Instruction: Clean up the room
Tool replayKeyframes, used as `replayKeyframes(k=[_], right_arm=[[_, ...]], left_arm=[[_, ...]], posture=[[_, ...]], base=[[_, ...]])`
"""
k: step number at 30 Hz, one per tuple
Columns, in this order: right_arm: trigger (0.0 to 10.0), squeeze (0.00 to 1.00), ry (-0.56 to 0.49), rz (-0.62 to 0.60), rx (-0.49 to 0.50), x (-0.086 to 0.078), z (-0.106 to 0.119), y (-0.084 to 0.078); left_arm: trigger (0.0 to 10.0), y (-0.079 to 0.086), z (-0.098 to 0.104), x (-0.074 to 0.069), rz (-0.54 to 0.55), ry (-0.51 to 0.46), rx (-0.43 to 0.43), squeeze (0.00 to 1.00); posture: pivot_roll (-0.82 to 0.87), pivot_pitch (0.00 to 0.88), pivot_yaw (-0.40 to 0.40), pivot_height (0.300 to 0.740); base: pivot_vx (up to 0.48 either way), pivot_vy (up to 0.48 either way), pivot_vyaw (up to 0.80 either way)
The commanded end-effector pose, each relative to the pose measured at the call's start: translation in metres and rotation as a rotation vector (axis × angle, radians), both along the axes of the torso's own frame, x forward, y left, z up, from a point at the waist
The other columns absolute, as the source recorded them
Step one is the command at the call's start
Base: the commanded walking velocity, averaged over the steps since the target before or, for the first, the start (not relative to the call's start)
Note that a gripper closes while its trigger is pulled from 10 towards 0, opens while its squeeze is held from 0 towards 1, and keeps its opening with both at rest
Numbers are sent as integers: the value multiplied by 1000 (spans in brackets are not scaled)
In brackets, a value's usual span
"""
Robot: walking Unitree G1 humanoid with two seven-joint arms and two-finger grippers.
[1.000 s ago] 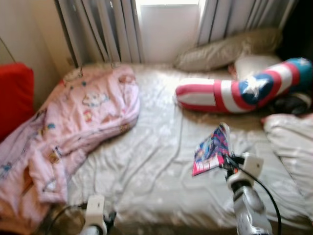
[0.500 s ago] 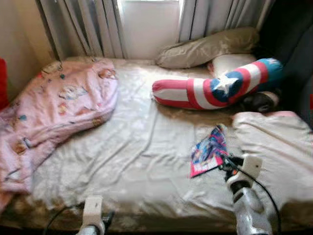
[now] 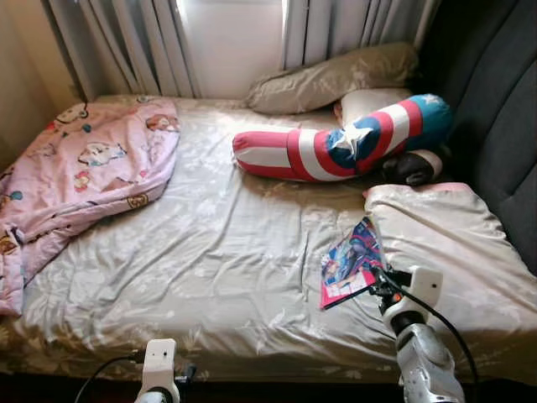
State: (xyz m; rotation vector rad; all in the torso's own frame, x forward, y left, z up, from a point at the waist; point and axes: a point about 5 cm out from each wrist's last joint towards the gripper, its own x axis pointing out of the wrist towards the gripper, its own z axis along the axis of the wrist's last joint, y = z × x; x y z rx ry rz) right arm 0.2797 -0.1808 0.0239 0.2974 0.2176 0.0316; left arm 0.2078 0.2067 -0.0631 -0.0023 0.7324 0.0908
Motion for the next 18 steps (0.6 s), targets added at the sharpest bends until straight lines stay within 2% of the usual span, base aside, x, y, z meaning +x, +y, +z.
replayKeyframes(k=[1, 9, 16, 18], right_arm=[[10000, 0, -56, 28, -2, 8, 12, 4], [10000, 0, -55, 53, -19, 6, 11, 6], [10000, 0, -53, 44, -10, 6, 11, 6], [10000, 0, -54, 44, -9, 6, 11, 6]], left_arm=[[10000, 4, -1, -2, 3, 18, 11, 0], [10000, 5, -2, -4, 9, 26, 3, 0], [10000, 4, -3, -5, 1, 34, 7, 0], [10000, 4, -3, -5, -2, 35, 12, 0]], posture=[[58, 0, -18, 740], [55, 0, -16, 740], [50, 0, -13, 740], [51, 0, -14, 740]], base=[[0, 0, 0], [0, 0, 0], [0, 446, 0], [0, 0, 0]])
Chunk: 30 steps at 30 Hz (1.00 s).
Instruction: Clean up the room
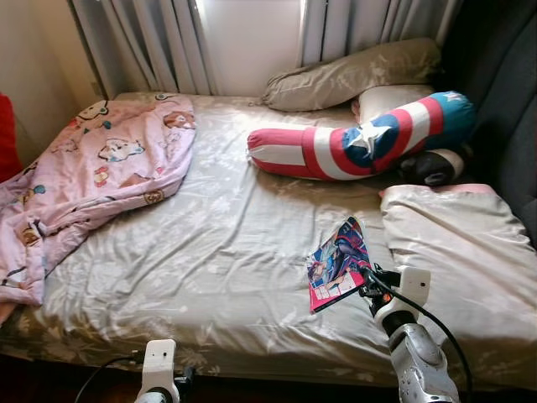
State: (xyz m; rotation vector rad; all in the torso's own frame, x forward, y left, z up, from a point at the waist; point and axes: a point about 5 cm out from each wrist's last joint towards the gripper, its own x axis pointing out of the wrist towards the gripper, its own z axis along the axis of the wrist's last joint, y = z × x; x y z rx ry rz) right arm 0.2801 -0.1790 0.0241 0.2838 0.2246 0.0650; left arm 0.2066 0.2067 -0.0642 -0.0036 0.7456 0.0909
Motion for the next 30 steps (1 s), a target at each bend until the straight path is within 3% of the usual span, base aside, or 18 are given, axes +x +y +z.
replayKeyframes(k=[1, 20, 30], right_arm=[[10000, 0, -55, 8, 3, 6, 11, 4], [10000, 0, -50, -3, 15, 7, 10, 3], [10000, 0, -47, 41, -26, 4, 8, 8]], left_arm=[[10000, 4, -2, -4, -8, 21, 17, 0], [10000, 2, -2, -4, -20, 19, 12, 0], [10000, 3, -2, -3, -18, 19, 12, 0]], posture=[[51, 0, -14, 740], [48, 0, -11, 740], [48, 0, -9, 740]], base=[[0, 0, 0], [0, 0, 0], [275, 0, 0]])
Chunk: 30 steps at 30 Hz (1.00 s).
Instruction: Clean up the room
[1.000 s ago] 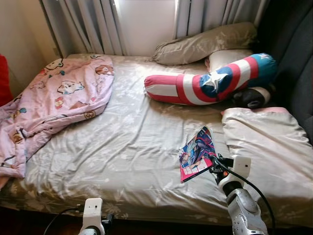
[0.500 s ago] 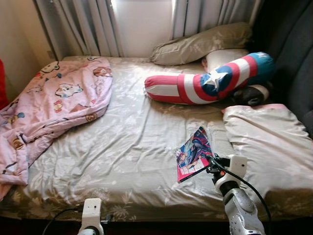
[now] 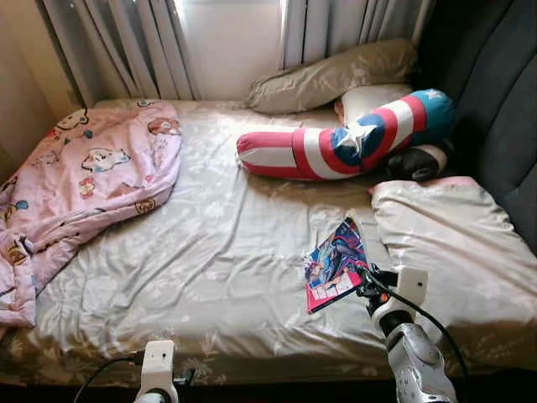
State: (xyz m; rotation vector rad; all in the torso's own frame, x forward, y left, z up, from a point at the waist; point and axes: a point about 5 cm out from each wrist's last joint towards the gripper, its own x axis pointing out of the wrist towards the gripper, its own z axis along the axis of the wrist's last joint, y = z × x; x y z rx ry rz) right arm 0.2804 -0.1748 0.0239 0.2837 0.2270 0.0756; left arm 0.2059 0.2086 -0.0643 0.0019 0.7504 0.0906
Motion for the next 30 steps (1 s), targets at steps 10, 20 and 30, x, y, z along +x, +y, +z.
replayKeyframes(k=[10, 20, 30], right_arm=[[10000, 0, -58, 36, -18, 3, 9, 6], [10000, 0, -62, 9, -1, 3, 10, 4], [10000, 0, -59, -2, 13, 1, 8, 5]], left_arm=[[10000, 0, -1, -2, -25, 11, 7, 0], [10000, -7, 14, 21, -92, -101, 13, 0], [10000, -17, 54, 60, -161, -387, -2, 0]], posture=[[45, 0, -10, 740], [41, 0, -11, 740], [31, 0, -1, 740]], base=[[309, 0, 320], [155, 0, 0], [0, 0, 0]])
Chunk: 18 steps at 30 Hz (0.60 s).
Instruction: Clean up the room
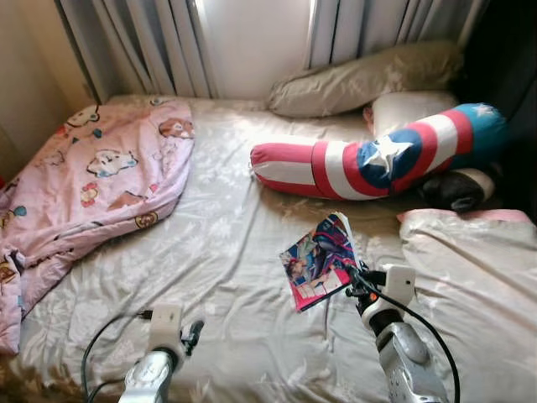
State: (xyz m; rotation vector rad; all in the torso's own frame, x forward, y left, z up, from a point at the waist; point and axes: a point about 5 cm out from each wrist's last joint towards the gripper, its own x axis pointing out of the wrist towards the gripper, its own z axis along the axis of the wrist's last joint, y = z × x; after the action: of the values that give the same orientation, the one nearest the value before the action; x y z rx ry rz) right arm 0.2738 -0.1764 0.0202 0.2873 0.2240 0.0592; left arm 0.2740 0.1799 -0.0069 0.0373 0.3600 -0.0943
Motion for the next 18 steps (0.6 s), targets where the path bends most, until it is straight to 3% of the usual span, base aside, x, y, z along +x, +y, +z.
replayKeyframes(k=[1, 7, 18], right_arm=[[10000, 0, -61, 16, 14, 7, 11, 7], [10000, 0, -73, 29, 31, 5, 12, 8], [10000, 0, -87, -26, 64, 5, 14, 3]], left_arm=[[10000, 12, -2, -7, 29, -17, 13, 0], [10000, 13, 12, -4, 40, -135, 4, 0], [10000, 17, 20, -1, 30, -177, 7, 0]], posture=[[31, 0, -1, 740], [25, 0, 5, 740], [19, 0, 10, 740]], base=[[0, 0, 0], [0, 0, 0], [0, 0, 0]])
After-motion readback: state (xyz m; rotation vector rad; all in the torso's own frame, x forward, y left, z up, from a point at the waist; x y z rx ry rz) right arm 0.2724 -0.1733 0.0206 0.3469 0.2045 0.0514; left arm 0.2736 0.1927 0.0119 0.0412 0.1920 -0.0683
